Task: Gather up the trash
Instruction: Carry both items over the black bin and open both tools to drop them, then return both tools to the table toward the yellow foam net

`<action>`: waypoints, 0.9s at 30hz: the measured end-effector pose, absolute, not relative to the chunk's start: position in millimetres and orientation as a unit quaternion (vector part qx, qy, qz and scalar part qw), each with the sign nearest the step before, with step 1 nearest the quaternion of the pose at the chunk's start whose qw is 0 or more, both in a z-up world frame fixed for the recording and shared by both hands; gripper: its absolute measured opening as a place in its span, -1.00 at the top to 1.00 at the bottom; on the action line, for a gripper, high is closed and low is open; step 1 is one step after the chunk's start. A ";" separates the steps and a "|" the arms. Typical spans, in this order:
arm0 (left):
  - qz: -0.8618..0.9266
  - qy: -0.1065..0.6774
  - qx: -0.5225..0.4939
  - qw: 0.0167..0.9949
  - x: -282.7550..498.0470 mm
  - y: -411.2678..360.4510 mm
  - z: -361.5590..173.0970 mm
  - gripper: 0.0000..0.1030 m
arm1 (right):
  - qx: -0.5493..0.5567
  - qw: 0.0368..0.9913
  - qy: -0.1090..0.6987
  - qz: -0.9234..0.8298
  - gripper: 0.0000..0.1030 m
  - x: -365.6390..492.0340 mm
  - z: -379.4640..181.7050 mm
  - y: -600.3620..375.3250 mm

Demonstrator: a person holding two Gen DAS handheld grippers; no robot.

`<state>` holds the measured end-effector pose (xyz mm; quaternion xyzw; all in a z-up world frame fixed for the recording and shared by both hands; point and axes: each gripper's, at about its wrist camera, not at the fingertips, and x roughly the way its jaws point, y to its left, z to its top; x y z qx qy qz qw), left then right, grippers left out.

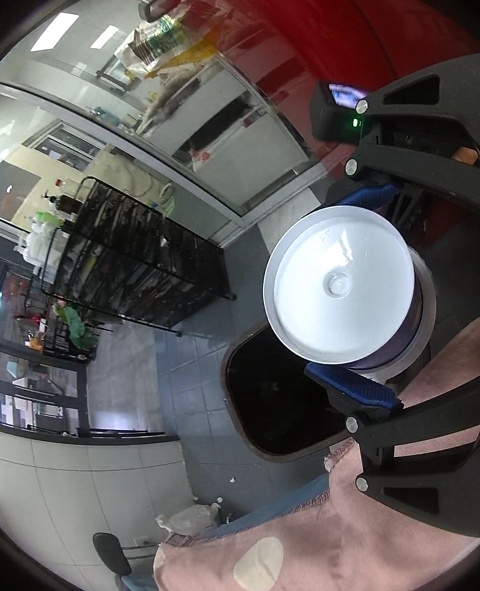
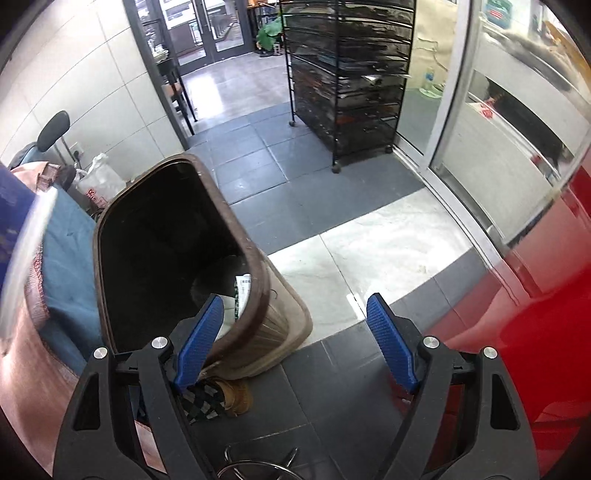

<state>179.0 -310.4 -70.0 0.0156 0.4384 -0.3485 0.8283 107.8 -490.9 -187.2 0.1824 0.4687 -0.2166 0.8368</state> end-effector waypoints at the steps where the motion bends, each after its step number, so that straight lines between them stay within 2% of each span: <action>1: -0.348 0.442 0.017 0.827 180.5 -311.7 -72.4 -0.40 | 0.184 0.836 0.469 -0.219 -0.54 106.2 -188.0 -492.5; 7: -0.344 0.461 0.033 0.817 188.7 -321.1 -90.3 -0.42 | 0.189 0.834 0.470 -0.220 -0.54 101.9 -190.1 -495.1; 11: -0.339 0.464 0.030 0.818 188.6 -317.0 -92.4 -0.66 | 0.182 0.837 0.469 -0.217 -0.55 103.0 -188.4 -491.3; 13: -0.338 0.460 0.030 0.820 187.5 -315.9 -90.1 -0.71 | 0.181 0.837 0.469 -0.215 -0.55 104.6 -188.3 -489.8; 20: -0.348 0.422 0.037 0.836 168.7 -302.7 -62.0 -0.84 | 0.163 0.848 0.460 -0.207 -0.57 106.1 -173.9 -476.8; 27: -0.340 0.378 0.047 0.860 143.0 -271.0 -35.0 -0.87 | 0.151 0.867 0.440 -0.176 -0.60 111.9 -148.0 -451.7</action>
